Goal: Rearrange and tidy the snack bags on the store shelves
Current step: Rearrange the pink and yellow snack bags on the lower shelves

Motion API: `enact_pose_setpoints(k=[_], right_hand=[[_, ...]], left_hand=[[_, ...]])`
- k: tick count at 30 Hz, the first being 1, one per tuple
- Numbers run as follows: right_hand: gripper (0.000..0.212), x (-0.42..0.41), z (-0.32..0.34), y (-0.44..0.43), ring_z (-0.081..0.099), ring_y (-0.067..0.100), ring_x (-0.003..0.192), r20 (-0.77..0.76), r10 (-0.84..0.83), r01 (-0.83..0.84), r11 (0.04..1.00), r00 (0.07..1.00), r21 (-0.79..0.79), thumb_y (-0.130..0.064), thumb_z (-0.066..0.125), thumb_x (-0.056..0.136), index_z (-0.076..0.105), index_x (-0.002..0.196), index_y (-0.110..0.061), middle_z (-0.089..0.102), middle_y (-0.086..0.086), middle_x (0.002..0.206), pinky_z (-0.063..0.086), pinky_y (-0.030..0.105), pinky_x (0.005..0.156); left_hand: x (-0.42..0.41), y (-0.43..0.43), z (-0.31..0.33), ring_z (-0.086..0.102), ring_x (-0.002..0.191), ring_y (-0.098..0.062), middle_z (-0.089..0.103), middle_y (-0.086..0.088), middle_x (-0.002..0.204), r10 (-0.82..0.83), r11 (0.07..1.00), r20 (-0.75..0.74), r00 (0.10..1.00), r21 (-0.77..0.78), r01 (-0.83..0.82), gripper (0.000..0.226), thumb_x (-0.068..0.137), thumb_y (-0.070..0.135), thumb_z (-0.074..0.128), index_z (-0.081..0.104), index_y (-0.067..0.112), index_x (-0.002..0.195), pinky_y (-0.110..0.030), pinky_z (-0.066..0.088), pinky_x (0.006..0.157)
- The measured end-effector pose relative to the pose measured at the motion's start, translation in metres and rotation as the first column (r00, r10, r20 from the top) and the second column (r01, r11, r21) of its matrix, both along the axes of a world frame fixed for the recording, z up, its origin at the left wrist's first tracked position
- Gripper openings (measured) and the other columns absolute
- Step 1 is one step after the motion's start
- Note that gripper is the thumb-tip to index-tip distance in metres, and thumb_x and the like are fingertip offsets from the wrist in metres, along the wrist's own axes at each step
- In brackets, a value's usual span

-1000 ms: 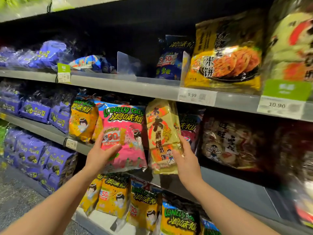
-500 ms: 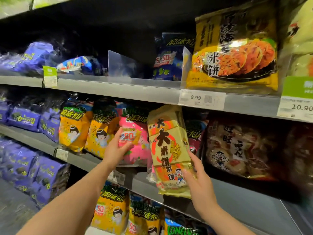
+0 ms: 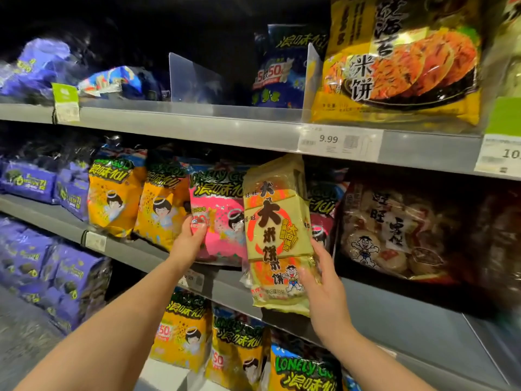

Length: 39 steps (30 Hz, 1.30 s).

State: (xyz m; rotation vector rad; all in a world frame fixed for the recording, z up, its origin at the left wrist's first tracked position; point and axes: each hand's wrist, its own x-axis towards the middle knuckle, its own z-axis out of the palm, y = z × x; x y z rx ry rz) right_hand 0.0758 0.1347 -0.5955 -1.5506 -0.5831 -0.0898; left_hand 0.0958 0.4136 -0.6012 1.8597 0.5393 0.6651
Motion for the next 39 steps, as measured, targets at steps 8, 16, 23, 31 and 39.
enact_pose_setpoints(k=[8,16,23,31,39], right_hand=[[0.048,0.003,-0.003,-0.003,0.059,-0.01,0.101,-0.019,0.025,-0.024,0.999,0.999,0.037,-0.01,0.05,0.095,0.045,0.111,-0.055,0.062,-0.021,0.113,0.053,0.015,0.079],[0.051,-0.001,-0.005,-0.001,0.056,0.002,0.113,-0.028,0.014,-0.013,0.999,1.0,0.053,-0.011,0.05,0.095,0.042,0.112,-0.059,0.059,-0.018,0.119,0.049,0.03,0.095],[0.049,-0.019,-0.002,-0.008,0.056,-0.001,0.112,-0.038,0.005,-0.002,0.996,0.999,0.09,-0.011,0.05,0.096,0.042,0.112,-0.057,0.056,-0.017,0.124,0.049,0.027,0.094],[0.045,-0.065,0.0,-0.036,0.059,-0.002,0.109,0.019,0.03,-0.03,0.999,0.999,0.021,-0.012,0.05,0.096,0.044,0.118,-0.05,0.062,-0.016,0.118,0.05,0.024,0.091],[0.041,-0.137,0.015,-0.081,0.057,0.008,0.117,0.098,-0.001,0.0,1.0,0.995,0.018,-0.039,0.052,0.085,0.044,0.115,-0.066,0.06,-0.018,0.124,0.046,0.047,0.1]], left_hand=[[-0.001,0.013,0.004,0.049,0.122,-0.025,0.053,-0.003,0.125,-0.085,0.985,0.081,0.993,-0.141,0.096,0.037,0.101,0.03,0.034,0.043,0.019,0.135,-0.043,0.038,0.105],[-0.008,0.002,0.004,0.045,0.123,-0.026,0.049,-0.006,0.134,0.077,0.981,0.008,0.997,0.179,-0.077,0.041,0.101,0.022,0.034,0.039,0.009,0.139,-0.034,0.033,0.092],[-0.044,-0.029,0.007,0.048,0.117,-0.034,0.054,-0.019,0.127,0.297,0.931,0.119,0.947,0.185,-0.315,0.037,0.098,0.022,0.038,0.049,0.004,0.129,-0.042,0.037,0.093],[-0.119,-0.137,-0.008,0.055,0.103,-0.001,0.052,0.019,0.115,-0.29,0.953,0.209,0.934,0.154,0.261,0.054,0.08,0.055,0.044,0.03,0.045,0.132,-0.024,0.04,0.083],[-0.189,-0.207,0.008,0.048,0.125,-0.006,0.047,0.016,0.139,-0.4,0.916,0.225,0.889,0.145,0.375,0.09,0.067,0.067,0.053,0.008,0.052,0.144,-0.035,0.04,0.104]])
